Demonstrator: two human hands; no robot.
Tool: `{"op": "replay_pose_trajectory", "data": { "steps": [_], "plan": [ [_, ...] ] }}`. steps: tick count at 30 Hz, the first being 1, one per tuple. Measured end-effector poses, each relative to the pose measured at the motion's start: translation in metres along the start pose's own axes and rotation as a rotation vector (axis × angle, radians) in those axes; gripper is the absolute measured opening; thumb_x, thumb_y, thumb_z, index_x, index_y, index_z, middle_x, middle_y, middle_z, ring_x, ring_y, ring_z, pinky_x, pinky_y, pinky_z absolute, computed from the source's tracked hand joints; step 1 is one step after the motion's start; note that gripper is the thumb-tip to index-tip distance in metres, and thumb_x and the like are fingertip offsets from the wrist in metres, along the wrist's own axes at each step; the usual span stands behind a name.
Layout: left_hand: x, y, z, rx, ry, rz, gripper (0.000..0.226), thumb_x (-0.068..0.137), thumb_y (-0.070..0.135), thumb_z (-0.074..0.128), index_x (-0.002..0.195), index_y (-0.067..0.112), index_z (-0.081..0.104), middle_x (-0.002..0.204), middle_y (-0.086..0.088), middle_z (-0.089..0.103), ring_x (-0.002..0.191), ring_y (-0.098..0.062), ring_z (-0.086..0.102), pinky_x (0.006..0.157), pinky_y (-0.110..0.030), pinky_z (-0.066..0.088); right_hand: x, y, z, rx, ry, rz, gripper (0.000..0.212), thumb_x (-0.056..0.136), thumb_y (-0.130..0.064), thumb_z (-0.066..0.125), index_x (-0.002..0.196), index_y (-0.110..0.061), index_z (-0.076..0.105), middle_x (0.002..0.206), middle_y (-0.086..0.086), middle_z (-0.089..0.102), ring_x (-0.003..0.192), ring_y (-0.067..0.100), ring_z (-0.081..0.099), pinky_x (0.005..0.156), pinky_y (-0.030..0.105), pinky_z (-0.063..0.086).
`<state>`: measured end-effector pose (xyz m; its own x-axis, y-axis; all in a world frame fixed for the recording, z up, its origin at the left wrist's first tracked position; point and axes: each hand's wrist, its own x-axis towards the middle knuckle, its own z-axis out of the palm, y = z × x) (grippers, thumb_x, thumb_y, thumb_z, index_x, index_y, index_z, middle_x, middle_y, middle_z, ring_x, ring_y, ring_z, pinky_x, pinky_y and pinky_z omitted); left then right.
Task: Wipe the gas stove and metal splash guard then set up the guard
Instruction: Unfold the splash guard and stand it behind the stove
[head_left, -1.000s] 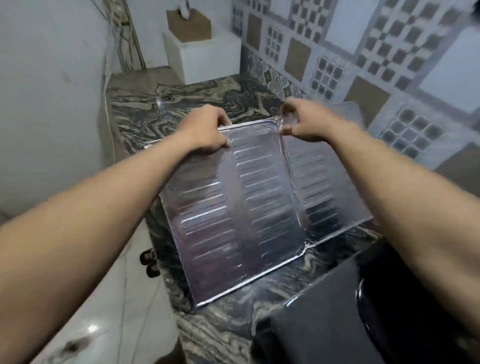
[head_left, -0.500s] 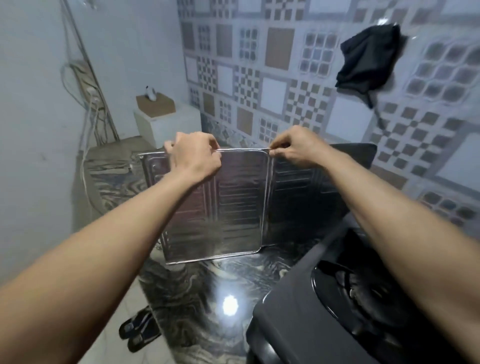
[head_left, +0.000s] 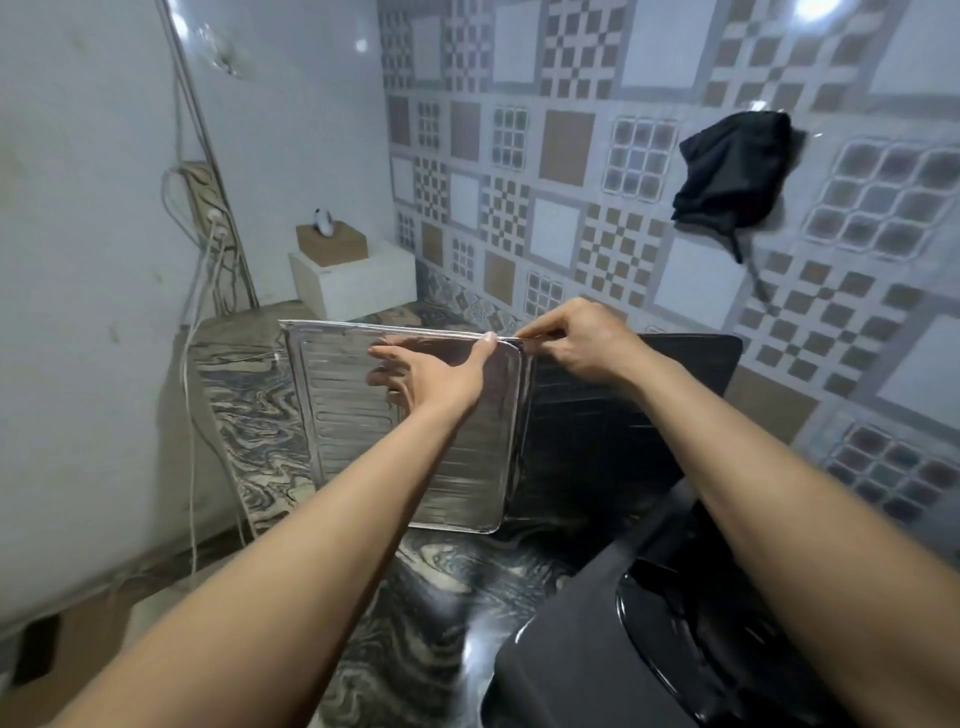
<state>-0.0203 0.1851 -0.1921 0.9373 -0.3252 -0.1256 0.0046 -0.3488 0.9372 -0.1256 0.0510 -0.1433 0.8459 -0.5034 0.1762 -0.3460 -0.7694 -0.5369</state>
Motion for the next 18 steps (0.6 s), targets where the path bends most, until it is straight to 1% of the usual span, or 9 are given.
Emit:
{"op": "replay_pose_trajectory", "data": {
  "steps": [3, 6, 8, 10, 12, 14, 15, 16, 18],
  "plan": [
    [0.005, 0.002, 0.003, -0.013, -0.018, 0.006, 0.143, 0.072, 0.051, 0.081, 0.148, 0.001, -0.029, 0.159, -0.033, -0.010, 0.151, -0.040, -0.002, 0.122, -0.051, 0.008, 0.000, 0.003, -0.003, 0.013, 0.004, 0.012, 0.027, 0.094, -0.010, 0.065, 0.109, -0.029, 0.077, 0.113, -0.009, 0.074, 0.099, 0.003, 0.064, 0.073, 0.013, 0.044],
    [0.001, 0.010, 0.005, -0.039, -0.034, 0.046, 0.145, 0.070, 0.058, 0.080, 0.148, 0.007, -0.032, 0.159, -0.033, -0.011, 0.151, -0.040, 0.000, 0.122, -0.051, 0.009, 0.002, 0.007, -0.007, 0.033, -0.003, 0.018, 0.024, 0.094, -0.014, 0.066, 0.109, -0.030, 0.076, 0.115, -0.008, 0.073, 0.101, 0.006, 0.063, 0.074, 0.017, 0.045],
    [-0.003, 0.015, 0.007, -0.028, -0.044, 0.067, 0.144, 0.071, 0.061, 0.078, 0.147, 0.009, -0.034, 0.159, -0.031, -0.013, 0.151, -0.041, 0.000, 0.121, -0.052, 0.009, 0.002, 0.007, -0.010, 0.047, -0.051, 0.012, 0.023, 0.093, -0.018, 0.067, 0.111, -0.029, 0.076, 0.117, -0.007, 0.073, 0.104, 0.007, 0.063, 0.083, 0.023, 0.049],
    [-0.005, 0.019, 0.008, -0.013, -0.048, 0.064, 0.142, 0.074, 0.058, 0.077, 0.147, 0.010, -0.034, 0.160, -0.030, -0.013, 0.150, -0.043, 0.000, 0.119, -0.052, 0.010, 0.003, 0.006, -0.014, 0.039, -0.098, 0.002, 0.023, 0.092, -0.020, 0.068, 0.112, -0.028, 0.076, 0.115, -0.008, 0.073, 0.105, 0.007, 0.064, 0.095, 0.032, 0.051],
    [-0.006, 0.020, 0.010, -0.022, -0.053, 0.067, 0.141, 0.075, 0.054, 0.079, 0.147, 0.010, -0.034, 0.160, -0.031, -0.013, 0.150, -0.042, 0.001, 0.120, -0.050, 0.010, 0.003, 0.006, -0.018, 0.031, -0.107, 0.004, 0.024, 0.093, -0.017, 0.068, 0.112, -0.027, 0.076, 0.112, -0.008, 0.074, 0.103, 0.006, 0.065, 0.098, 0.035, 0.052],
    [-0.007, 0.022, 0.011, -0.058, -0.080, 0.042, 0.139, 0.076, 0.042, 0.081, 0.147, 0.010, -0.034, 0.160, -0.030, -0.012, 0.151, -0.039, 0.005, 0.121, -0.047, 0.014, 0.003, 0.009, -0.021, 0.005, -0.088, 0.018, 0.027, 0.094, -0.011, 0.065, 0.113, -0.027, 0.075, 0.114, -0.007, 0.074, 0.102, 0.007, 0.064, 0.095, 0.032, 0.052],
    [-0.006, 0.024, 0.012, -0.093, -0.096, 0.011, 0.133, 0.078, 0.033, 0.079, 0.148, 0.012, -0.032, 0.161, -0.028, -0.008, 0.150, -0.037, 0.012, 0.120, -0.045, 0.019, 0.003, 0.010, -0.021, -0.022, -0.071, 0.024, 0.031, 0.094, -0.008, 0.062, 0.114, -0.028, 0.075, 0.117, -0.006, 0.073, 0.101, 0.007, 0.063, 0.091, 0.029, 0.052],
    [-0.005, 0.026, 0.014, -0.147, -0.108, -0.039, 0.124, 0.080, 0.025, 0.073, 0.149, 0.015, -0.030, 0.163, -0.025, 0.000, 0.148, -0.036, 0.022, 0.117, -0.044, 0.026, 0.002, 0.012, -0.022, -0.055, -0.049, 0.028, 0.037, 0.094, -0.003, 0.058, 0.116, -0.028, 0.074, 0.121, -0.005, 0.071, 0.096, 0.006, 0.062, 0.084, 0.025, 0.051],
    [-0.006, 0.035, 0.016, -0.295, -0.148, -0.143, 0.104, 0.080, 0.024, 0.053, 0.153, 0.022, -0.020, 0.157, -0.013, 0.031, 0.131, -0.038, 0.048, 0.107, -0.048, 0.040, 0.000, 0.015, -0.024, -0.105, -0.002, 0.043, 0.051, 0.091, 0.006, 0.049, 0.121, -0.029, 0.071, 0.127, -0.005, 0.067, 0.082, -0.001, 0.056, 0.067, 0.016, 0.045]
  ]
}}
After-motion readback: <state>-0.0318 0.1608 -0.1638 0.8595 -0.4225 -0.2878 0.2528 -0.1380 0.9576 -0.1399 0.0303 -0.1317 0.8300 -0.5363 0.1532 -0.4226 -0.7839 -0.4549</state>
